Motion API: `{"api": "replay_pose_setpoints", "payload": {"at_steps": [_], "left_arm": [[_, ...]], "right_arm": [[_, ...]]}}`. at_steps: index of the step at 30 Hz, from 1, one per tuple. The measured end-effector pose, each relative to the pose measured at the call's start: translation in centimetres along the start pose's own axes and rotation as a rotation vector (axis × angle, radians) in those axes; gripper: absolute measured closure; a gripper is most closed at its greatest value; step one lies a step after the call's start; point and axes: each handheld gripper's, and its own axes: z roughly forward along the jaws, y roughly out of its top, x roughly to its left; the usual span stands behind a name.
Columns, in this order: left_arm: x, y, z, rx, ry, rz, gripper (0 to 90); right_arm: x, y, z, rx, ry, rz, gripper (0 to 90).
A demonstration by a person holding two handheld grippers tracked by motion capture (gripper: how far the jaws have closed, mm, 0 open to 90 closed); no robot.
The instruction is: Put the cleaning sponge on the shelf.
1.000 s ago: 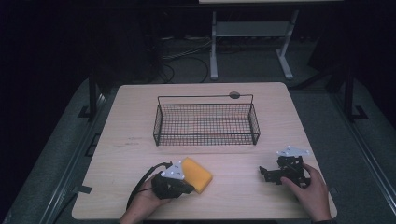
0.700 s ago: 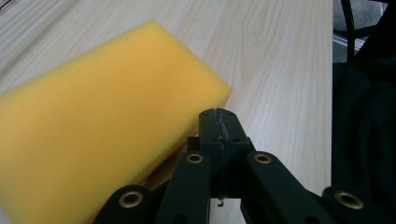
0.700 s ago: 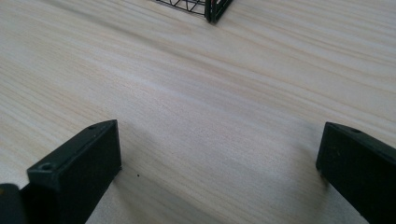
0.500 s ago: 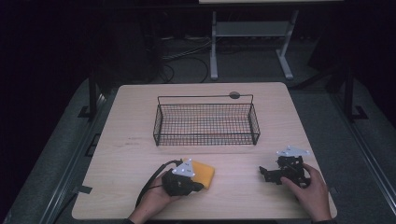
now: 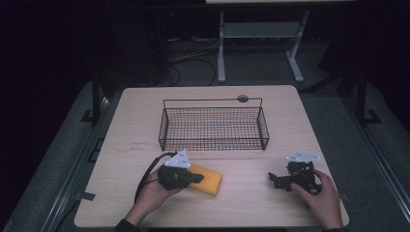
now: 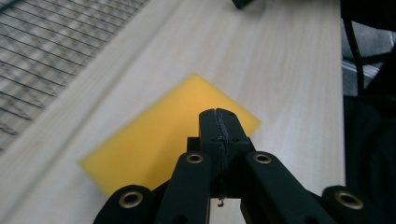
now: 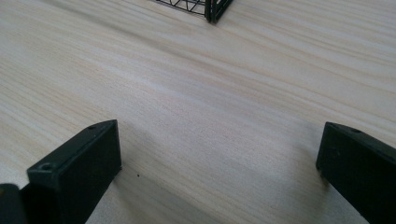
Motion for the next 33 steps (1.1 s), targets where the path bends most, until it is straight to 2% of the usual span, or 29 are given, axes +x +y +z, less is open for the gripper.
{"api": "replay_pose_setpoints", "payload": {"at_steps": [8, 10, 13, 16, 25, 33], "left_arm": [[3.2, 0.7, 0.4, -0.017, 0.044, -0.026, 89.9], [3.4, 0.8, 0.5, -0.011, 0.053, -0.024, 89.9], [4.7, 0.8, 1.1, 0.001, 0.092, -0.027, 89.9], [5.4, 0.8, 1.5, 0.006, 0.098, -0.036, 89.9], [6.0, 0.1, 2.3, 0.045, 0.103, -0.055, 89.9], [6.3, -0.5, 2.1, 0.055, 0.106, -0.072, 89.9]], "right_arm": [[0.0, 0.0, 0.0, 0.000, 0.000, 0.000, 0.0], [0.0, 0.0, 0.0, 0.000, 0.000, -0.001, 0.0], [0.0, 0.0, 0.0, 0.000, 0.000, -0.001, 0.0], [0.0, 0.0, 0.0, -0.001, 0.000, 0.000, 0.0], [0.0, 0.0, 0.0, 0.000, 0.000, 0.000, 0.0], [0.0, 0.0, 0.0, 0.000, 0.000, -0.001, 0.0]]}}
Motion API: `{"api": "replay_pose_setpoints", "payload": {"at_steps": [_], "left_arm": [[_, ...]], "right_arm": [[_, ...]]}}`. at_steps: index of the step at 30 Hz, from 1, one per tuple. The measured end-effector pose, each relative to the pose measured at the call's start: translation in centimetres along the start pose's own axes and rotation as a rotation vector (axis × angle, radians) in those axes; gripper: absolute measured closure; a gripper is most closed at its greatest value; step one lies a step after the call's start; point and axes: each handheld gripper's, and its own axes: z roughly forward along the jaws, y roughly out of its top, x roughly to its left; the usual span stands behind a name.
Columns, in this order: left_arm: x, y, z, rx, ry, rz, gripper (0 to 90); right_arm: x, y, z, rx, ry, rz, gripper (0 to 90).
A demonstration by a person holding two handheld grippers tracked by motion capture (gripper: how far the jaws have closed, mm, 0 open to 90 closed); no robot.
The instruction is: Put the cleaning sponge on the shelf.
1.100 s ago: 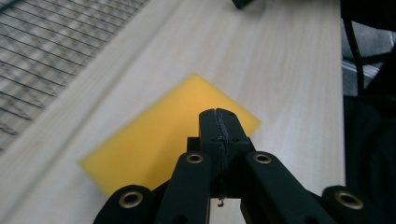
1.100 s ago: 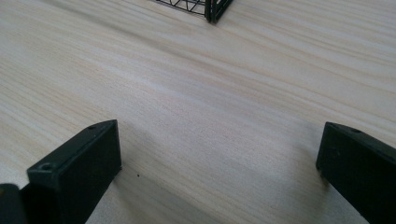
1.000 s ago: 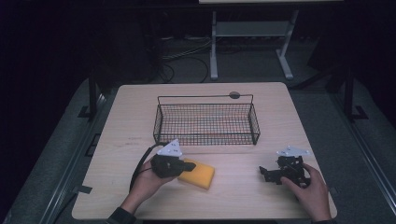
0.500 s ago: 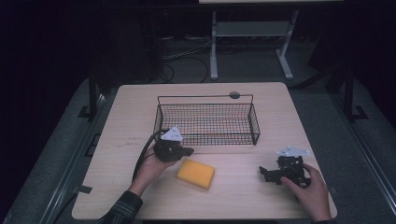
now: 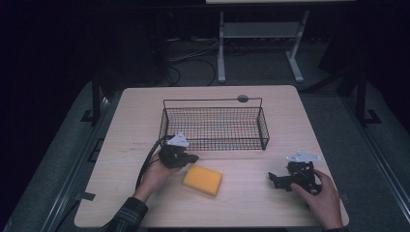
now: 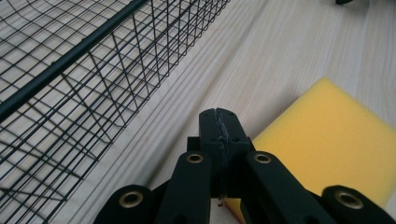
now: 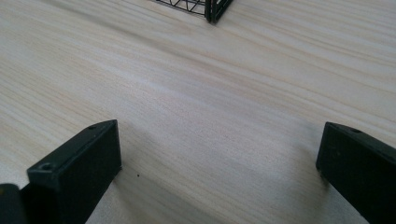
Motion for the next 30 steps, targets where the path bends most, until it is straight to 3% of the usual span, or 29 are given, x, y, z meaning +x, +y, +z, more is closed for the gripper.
{"api": "replay_pose_setpoints", "payload": {"at_steps": [19, 30], "left_arm": [[-0.8, -1.5, -1.0, 0.025, -0.013, 0.002, 89.9], [-2.5, -2.4, -2.0, 0.029, -0.034, 0.007, 89.9]], "right_arm": [[0.0, 0.0, 0.0, 0.000, 0.000, 0.000, 0.0], [0.0, 0.0, 0.0, 0.000, 0.000, 0.000, 0.0]]}}
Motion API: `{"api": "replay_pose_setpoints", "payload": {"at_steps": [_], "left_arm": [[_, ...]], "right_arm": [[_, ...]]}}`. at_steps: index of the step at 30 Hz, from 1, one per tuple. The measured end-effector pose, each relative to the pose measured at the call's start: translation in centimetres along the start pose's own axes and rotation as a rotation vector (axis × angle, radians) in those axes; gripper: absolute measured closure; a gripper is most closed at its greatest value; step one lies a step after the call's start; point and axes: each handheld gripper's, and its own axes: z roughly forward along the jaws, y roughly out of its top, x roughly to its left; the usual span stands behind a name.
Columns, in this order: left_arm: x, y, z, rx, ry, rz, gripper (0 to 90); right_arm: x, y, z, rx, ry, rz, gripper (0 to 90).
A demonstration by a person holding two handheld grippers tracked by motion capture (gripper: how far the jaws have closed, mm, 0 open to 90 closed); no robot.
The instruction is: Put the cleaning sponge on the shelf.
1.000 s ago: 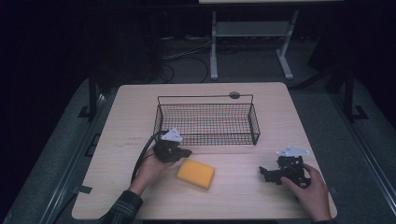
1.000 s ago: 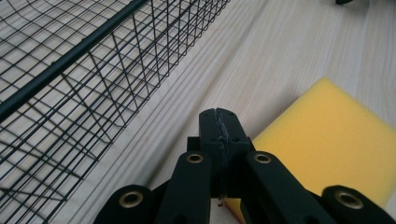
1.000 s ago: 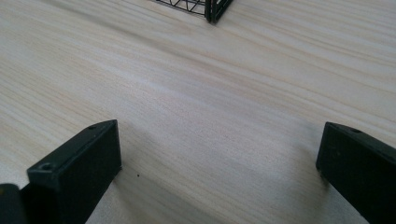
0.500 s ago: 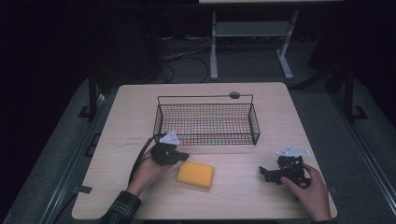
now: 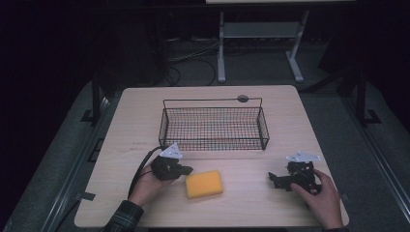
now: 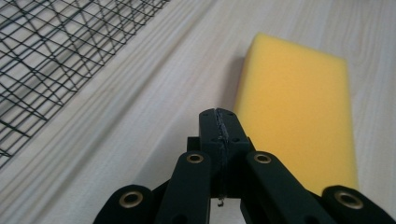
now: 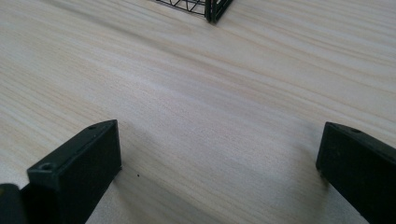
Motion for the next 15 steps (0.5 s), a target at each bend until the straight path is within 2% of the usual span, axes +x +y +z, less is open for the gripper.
{"api": "replay_pose_setpoints", "payload": {"at_steps": [9, 15], "left_arm": [[-0.92, -0.73, -0.56, -0.008, -0.003, -0.015, 89.9], [-0.91, -0.79, -0.56, -0.007, -0.002, -0.016, 89.9]], "right_arm": [[0.00, 0.00, 0.00, 0.000, 0.000, 0.000, 0.0], [0.00, 0.00, 0.00, 0.000, 0.000, 0.000, 0.0]]}}
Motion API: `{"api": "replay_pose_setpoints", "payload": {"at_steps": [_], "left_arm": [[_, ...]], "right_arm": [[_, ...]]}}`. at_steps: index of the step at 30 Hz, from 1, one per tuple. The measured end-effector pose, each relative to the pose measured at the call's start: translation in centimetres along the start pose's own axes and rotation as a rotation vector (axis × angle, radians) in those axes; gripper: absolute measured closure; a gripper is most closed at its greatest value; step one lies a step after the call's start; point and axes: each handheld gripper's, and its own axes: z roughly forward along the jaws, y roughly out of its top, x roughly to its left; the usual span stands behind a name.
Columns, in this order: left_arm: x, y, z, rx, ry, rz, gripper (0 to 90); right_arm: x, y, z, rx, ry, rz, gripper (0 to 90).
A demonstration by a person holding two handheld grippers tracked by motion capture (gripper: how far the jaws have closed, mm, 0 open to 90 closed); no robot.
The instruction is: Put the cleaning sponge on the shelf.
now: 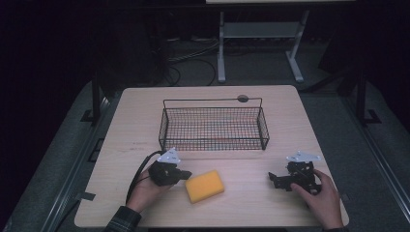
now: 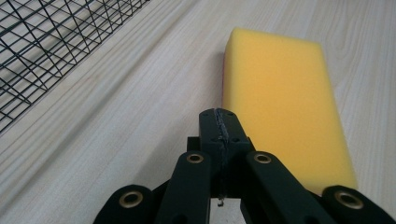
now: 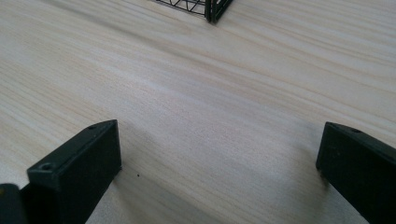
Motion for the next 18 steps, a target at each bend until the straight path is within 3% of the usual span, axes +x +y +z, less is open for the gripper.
{"api": "replay_pose_setpoints", "payload": {"at_steps": [3, 7, 12, 15, 18], "left_arm": [[0.1, 0.0, -0.2, -0.011, 0.006, -0.008, 89.6], [0.3, 0.1, -0.7, -0.017, 0.019, -0.014, 82.2], [0.4, 0.2, -0.9, -0.017, 0.028, -0.031, 68.1], [0.4, 0.3, -1.1, -0.009, 0.024, -0.053, 56.1], [0.4, 0.5, -1.4, 0.009, 0.037, -0.049, 43.5]], "right_arm": [[0.0, 0.0, 0.0, 0.000, 0.000, 0.001, 0.0], [0.0, 0.0, 0.0, 0.000, 0.000, 0.000, 0.0], [0.0, 0.0, 0.0, 0.000, 0.000, 0.000, 0.0], [0.0, 0.0, 0.0, 0.000, 0.000, 0.000, 0.0], [0.0, 0.0, 0.0, 0.000, 0.000, 0.000, 0.0]]}}
